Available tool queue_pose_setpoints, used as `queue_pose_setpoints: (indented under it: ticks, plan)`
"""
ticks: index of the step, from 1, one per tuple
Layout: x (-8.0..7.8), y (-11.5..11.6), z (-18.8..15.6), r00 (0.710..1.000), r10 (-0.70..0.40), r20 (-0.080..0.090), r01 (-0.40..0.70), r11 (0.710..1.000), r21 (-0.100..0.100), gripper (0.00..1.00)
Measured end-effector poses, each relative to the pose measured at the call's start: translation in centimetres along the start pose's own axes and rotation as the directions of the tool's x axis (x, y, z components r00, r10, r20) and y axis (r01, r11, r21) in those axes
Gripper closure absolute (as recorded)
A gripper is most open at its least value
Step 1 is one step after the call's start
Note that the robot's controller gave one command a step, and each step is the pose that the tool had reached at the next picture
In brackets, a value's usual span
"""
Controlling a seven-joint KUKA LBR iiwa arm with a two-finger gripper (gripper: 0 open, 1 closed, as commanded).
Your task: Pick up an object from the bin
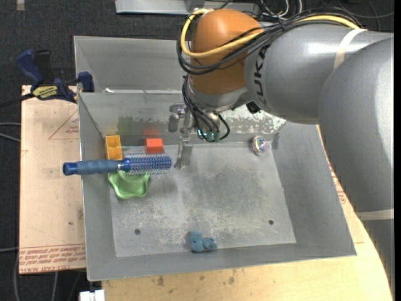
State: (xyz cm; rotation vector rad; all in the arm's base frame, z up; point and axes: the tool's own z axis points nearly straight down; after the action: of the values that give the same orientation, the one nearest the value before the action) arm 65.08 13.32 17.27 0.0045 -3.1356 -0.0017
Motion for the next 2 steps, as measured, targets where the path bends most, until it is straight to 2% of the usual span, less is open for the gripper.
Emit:
queue_pose_setpoints:
  ticks: [1, 2]
  plan:
    - [0.8, 3.0, 10.0, 0.963, -0.271, 0.012, 0.271, 0.963, 0.0, 0.0]
    - [2.5, 7.0, 7.1, 0.976, -0.216, 0.011, 0.216, 0.976, -0.002, 0.0]
